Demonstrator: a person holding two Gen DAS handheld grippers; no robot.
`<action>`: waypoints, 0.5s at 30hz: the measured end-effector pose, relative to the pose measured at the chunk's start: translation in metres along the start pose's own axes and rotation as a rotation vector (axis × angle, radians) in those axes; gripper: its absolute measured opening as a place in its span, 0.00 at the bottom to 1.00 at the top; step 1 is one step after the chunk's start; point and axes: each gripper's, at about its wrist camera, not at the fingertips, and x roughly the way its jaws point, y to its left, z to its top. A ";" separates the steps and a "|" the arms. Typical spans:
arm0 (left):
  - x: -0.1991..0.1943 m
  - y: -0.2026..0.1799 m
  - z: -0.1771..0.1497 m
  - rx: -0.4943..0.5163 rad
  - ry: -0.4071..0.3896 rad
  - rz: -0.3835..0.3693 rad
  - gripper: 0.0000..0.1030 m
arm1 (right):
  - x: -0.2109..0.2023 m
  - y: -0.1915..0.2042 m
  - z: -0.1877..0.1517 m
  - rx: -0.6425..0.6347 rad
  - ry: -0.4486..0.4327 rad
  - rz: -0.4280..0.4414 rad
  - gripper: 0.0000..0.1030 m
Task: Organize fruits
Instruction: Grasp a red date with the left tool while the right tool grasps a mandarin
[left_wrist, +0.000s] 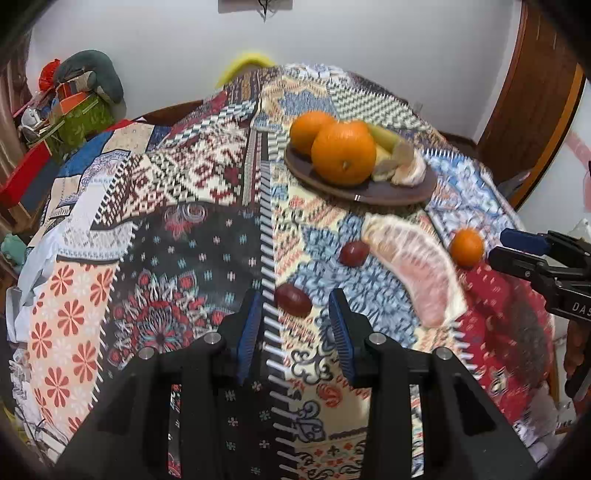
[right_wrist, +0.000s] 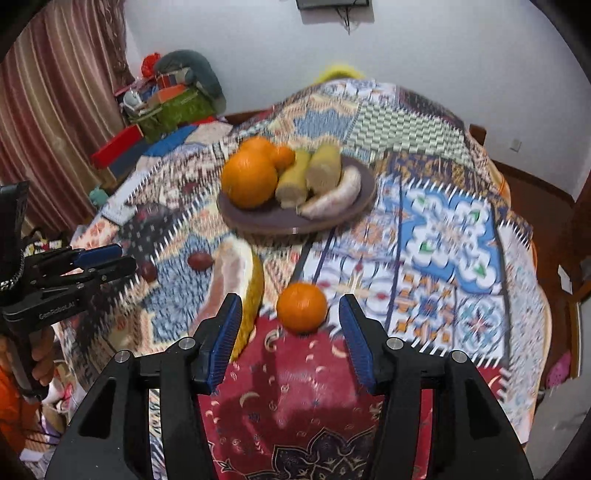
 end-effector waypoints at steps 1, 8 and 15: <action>0.003 0.001 -0.003 0.002 0.006 -0.001 0.37 | 0.003 0.001 -0.003 -0.003 0.008 -0.002 0.50; 0.008 0.004 -0.010 -0.016 0.003 -0.024 0.36 | 0.027 -0.008 -0.007 0.046 0.059 0.015 0.49; 0.017 0.007 -0.006 -0.011 0.003 -0.014 0.31 | 0.037 -0.006 -0.003 0.040 0.065 0.019 0.39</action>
